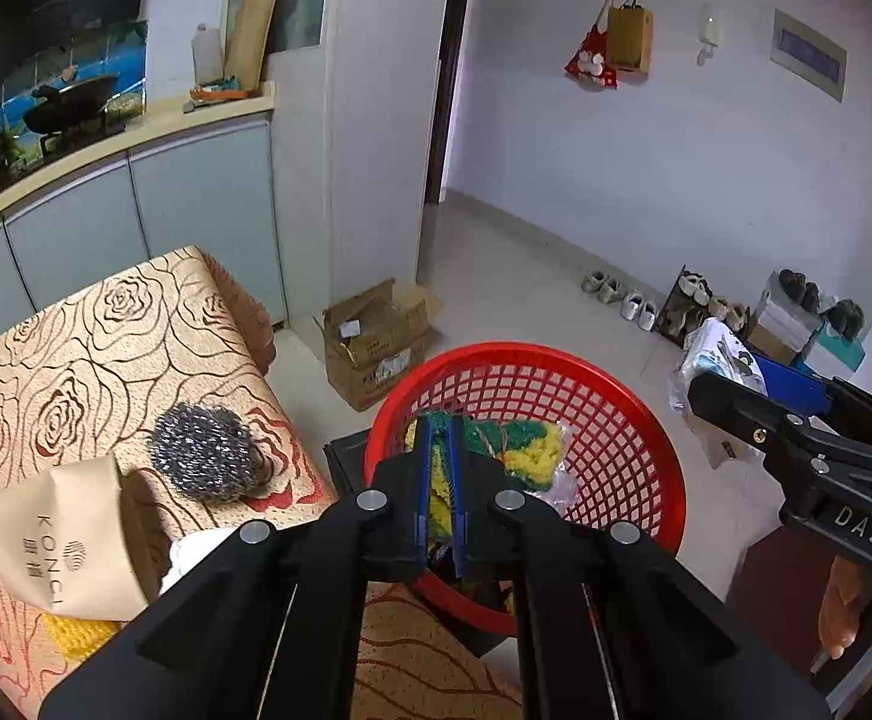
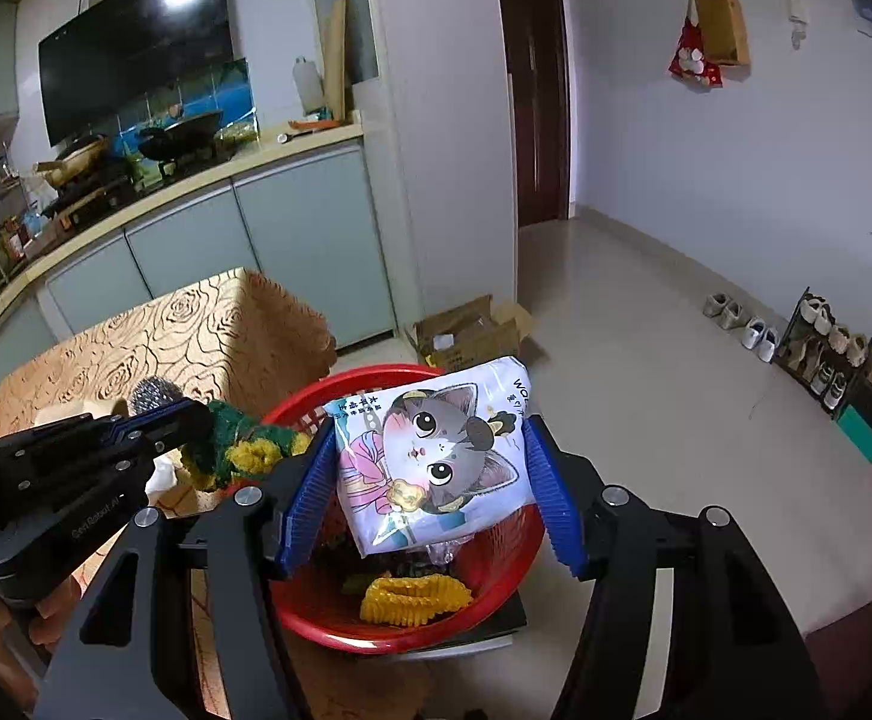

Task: Collect trash
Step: 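Open the left tool and the right tool to drop both items in, then move both tools back over the table toward the beige paper cup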

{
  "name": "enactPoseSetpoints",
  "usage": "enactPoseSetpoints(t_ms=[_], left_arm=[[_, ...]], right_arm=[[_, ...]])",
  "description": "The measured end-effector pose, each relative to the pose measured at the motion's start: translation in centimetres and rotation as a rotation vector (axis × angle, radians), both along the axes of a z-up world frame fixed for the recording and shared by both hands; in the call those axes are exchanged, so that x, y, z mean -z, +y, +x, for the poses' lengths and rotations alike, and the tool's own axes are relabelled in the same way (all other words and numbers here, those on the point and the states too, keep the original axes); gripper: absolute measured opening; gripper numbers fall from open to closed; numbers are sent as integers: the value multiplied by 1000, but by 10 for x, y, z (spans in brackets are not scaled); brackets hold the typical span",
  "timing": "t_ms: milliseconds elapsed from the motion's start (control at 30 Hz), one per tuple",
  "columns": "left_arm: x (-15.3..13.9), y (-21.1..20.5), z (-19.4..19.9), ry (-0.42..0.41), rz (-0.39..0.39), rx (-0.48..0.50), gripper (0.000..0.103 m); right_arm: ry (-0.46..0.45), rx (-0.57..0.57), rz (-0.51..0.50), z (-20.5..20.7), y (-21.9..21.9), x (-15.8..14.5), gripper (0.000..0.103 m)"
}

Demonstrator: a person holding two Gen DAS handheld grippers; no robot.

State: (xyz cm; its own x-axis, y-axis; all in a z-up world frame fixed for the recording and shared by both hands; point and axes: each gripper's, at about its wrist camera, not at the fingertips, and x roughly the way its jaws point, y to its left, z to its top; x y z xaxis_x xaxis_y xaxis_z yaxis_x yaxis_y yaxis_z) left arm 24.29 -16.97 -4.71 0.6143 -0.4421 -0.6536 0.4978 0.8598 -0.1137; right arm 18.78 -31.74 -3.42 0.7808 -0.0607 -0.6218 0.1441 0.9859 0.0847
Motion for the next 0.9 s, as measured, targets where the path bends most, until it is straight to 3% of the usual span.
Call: enactPoseSetpoints(t_ms=[500, 600, 667, 733, 900], left_arm=[[8, -15, 1, 18, 6, 39, 5], [6, -17, 1, 21, -3, 46, 13], [2, -15, 1, 13, -11, 40, 31], [-2, -12, -1, 3, -23, 32, 39], [-11, 0, -3, -20, -33, 6, 49]], right_arm=[[33, -29, 23, 7, -1, 13, 63], [30, -33, 35, 7, -2, 12, 68], [26, -38, 33, 6, -1, 12, 69], [23, -42, 32, 4, -1, 11, 69], [5, -39, 38, 0, 1, 6, 69]])
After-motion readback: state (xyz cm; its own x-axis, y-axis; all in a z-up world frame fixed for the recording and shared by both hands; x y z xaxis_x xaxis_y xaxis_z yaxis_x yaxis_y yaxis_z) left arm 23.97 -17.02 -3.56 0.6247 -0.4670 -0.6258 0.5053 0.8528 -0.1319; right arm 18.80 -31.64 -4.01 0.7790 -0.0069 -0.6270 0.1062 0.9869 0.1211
